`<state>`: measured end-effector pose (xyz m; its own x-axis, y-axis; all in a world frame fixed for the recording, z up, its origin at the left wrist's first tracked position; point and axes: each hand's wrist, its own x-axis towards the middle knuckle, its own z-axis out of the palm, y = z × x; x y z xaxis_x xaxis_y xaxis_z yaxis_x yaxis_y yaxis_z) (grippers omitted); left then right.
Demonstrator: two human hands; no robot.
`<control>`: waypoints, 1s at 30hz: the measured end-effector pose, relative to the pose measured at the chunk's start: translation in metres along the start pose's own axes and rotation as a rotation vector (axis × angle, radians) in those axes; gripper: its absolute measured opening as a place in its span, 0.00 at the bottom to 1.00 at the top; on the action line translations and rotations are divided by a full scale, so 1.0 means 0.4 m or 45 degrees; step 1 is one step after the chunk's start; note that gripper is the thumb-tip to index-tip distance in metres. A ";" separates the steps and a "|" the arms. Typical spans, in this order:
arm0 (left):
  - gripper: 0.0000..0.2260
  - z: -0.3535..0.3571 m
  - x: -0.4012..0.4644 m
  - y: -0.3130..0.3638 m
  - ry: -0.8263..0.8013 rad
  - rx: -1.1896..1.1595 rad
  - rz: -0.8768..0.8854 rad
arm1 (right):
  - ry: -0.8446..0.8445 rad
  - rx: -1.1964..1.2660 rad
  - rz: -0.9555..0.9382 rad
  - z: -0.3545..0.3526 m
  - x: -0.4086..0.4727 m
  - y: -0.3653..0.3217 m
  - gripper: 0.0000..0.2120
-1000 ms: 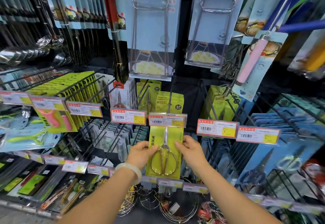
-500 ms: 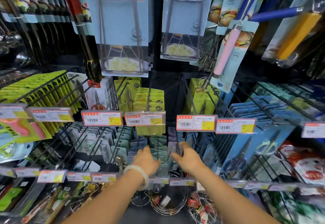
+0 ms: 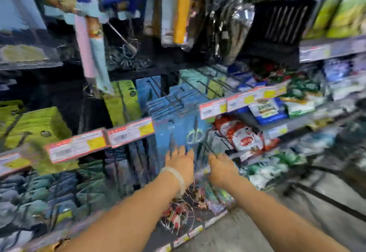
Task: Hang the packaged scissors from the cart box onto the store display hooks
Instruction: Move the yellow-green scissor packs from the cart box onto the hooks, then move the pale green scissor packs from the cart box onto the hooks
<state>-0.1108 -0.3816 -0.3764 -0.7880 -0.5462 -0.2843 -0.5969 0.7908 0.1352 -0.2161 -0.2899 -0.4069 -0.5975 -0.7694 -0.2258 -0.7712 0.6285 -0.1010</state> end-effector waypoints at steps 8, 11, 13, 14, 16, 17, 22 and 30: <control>0.31 0.015 0.148 0.479 0.014 0.102 0.349 | 0.126 0.077 0.370 -0.059 -0.107 0.494 0.30; 0.31 0.017 0.185 0.663 0.005 0.169 0.501 | 0.129 0.119 0.524 -0.077 -0.170 0.662 0.28; 0.31 0.020 0.200 0.785 -0.018 0.222 0.601 | 0.148 0.136 0.635 -0.092 -0.222 0.764 0.25; 0.31 0.022 0.203 0.844 -0.027 0.236 0.641 | 0.135 0.150 0.686 -0.101 -0.249 0.811 0.24; 0.30 0.030 0.215 0.955 -0.043 0.263 0.732 | 0.097 0.172 0.780 -0.111 -0.297 0.902 0.22; 0.30 0.037 0.224 1.010 -0.053 0.274 0.780 | 0.095 0.184 0.828 -0.110 -0.319 0.949 0.22; 0.30 0.081 0.263 1.239 -0.096 0.353 0.990 | 0.082 0.278 1.024 -0.087 -0.379 1.150 0.28; 0.30 0.120 0.486 1.579 -0.215 0.352 1.126 | 0.086 0.307 1.223 -0.071 -0.304 1.483 0.26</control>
<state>-0.6338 0.0251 -0.3920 -0.8928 0.3140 -0.3231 0.2815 0.9487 0.1443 -0.6071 0.1734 -0.4118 -0.9624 0.0784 -0.2601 0.1077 0.9891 -0.1005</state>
